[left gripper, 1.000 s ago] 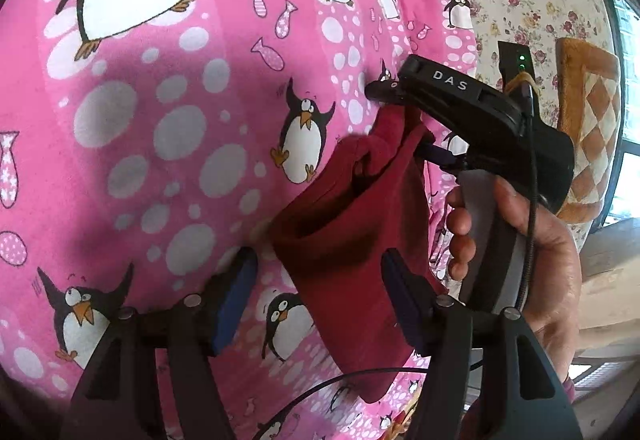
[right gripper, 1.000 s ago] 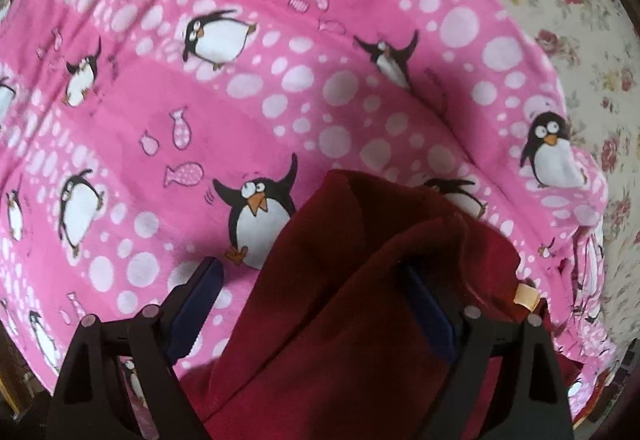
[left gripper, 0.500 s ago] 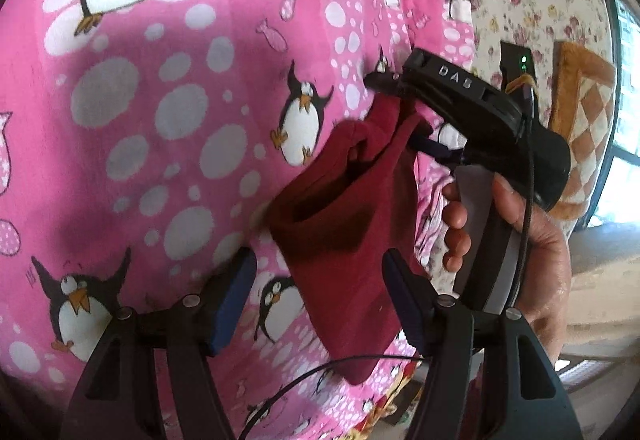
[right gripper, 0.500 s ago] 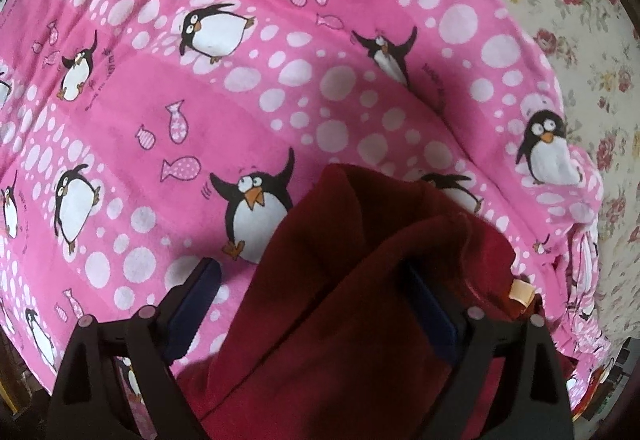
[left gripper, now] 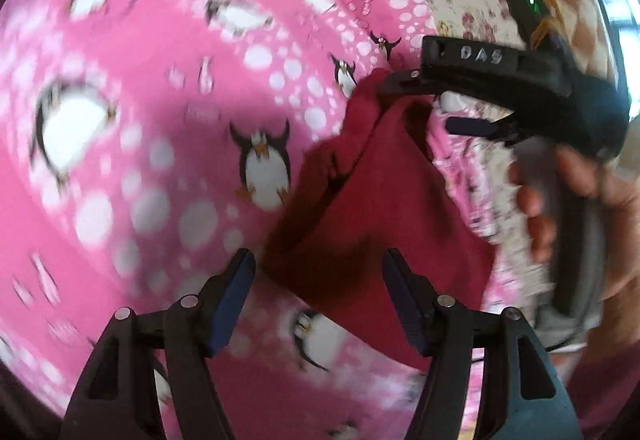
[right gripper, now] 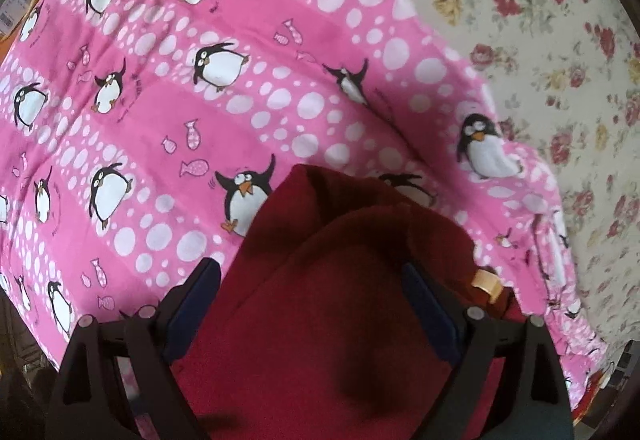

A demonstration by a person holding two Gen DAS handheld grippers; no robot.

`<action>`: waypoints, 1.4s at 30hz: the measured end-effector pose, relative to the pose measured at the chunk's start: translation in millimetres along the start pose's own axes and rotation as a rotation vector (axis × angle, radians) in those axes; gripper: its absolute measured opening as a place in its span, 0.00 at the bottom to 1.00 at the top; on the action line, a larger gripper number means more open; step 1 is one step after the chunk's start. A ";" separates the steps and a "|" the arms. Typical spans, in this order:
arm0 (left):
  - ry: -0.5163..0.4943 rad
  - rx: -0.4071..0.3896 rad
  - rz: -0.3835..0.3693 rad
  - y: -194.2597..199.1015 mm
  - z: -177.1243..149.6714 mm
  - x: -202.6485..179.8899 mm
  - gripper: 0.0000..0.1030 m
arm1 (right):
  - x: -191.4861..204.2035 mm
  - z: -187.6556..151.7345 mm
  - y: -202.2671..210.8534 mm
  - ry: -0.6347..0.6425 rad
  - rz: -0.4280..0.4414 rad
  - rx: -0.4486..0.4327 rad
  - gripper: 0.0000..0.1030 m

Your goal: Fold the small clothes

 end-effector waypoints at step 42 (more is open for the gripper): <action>0.299 -0.298 -0.074 7.2 -2.1 23.8 0.44 | -24.4 -11.3 -4.4 -0.441 0.374 0.005 0.92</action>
Point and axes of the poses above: each gripper's, at about its wrist camera, not at the fingertips, and y roughly against the way its jaws point, x to its left, z to its top, the point moved 6 cm from there along -y, roughly the way its jaws point, and after that the axes turned 14 degrees about -z, right-handed, at the moved point
